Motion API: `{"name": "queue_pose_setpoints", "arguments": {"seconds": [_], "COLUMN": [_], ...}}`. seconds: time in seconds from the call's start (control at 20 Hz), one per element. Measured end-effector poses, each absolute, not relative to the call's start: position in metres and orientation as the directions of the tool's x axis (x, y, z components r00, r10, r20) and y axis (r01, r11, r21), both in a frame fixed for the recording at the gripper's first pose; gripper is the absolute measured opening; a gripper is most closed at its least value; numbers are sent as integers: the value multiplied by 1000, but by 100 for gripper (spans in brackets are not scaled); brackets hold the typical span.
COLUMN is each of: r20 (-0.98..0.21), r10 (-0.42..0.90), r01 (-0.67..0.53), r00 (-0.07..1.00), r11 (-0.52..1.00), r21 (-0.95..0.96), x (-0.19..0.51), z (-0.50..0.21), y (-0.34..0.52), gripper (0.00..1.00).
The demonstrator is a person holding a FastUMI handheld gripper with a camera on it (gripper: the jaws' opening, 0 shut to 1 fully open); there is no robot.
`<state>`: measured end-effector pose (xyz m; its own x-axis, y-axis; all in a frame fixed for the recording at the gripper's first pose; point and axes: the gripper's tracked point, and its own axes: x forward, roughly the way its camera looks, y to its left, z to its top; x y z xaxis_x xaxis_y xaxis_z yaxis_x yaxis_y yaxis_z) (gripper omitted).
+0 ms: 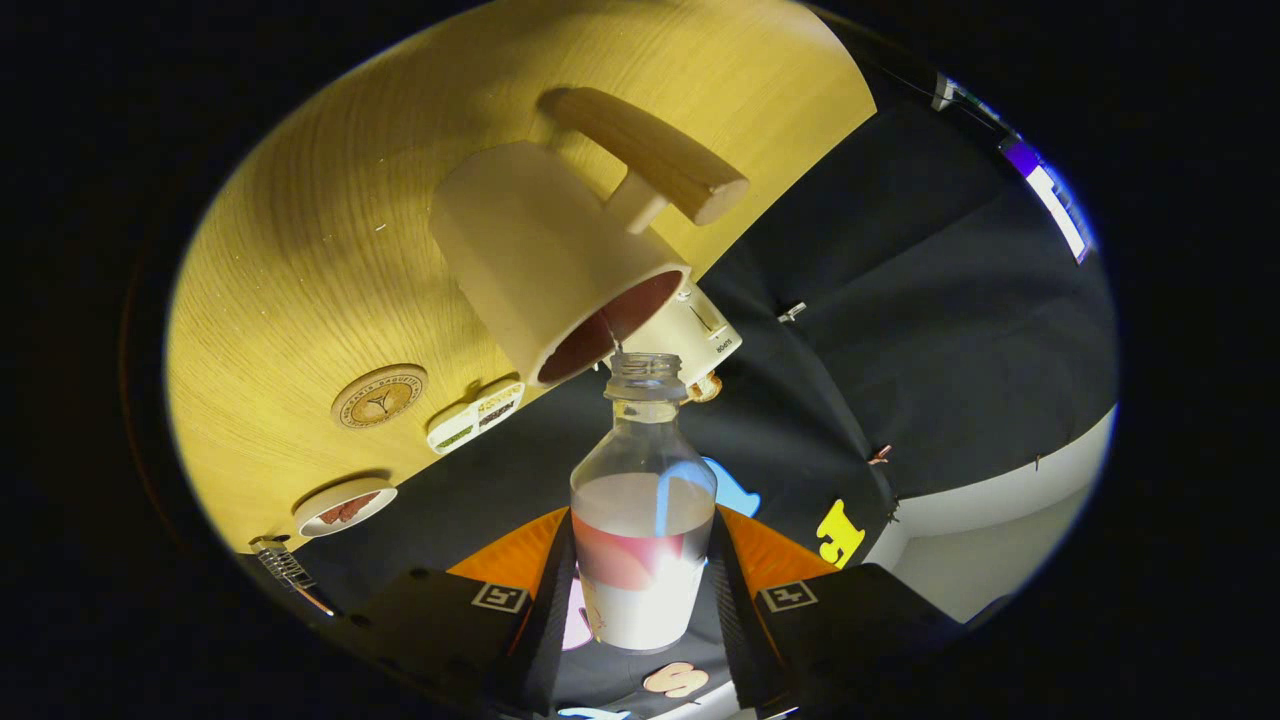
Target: Take the bottle from table, then pour the juice into the cup, finally place the bottle on the coaster
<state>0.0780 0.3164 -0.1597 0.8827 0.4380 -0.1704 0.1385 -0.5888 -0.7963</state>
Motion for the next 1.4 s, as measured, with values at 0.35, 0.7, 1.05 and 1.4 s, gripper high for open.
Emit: {"name": "queue_pose_setpoints", "arguments": {"seconds": [0.35, 0.7, 1.05, 1.4], "r20": [-174, -197, -265, -271], "r10": [420, 304, 175, 165], "r01": [108, -80, -273, -317], "r00": [891, 932, 948, 948], "r11": [-567, -358, 22, 467], "r21": [-816, -930, -962, -826], "x": [81, 81, 64, 49], "z": [-160, -166, -188, -184], "y": [311, 295, 279, 283], "gripper": [69, 69, 69, 69]}}
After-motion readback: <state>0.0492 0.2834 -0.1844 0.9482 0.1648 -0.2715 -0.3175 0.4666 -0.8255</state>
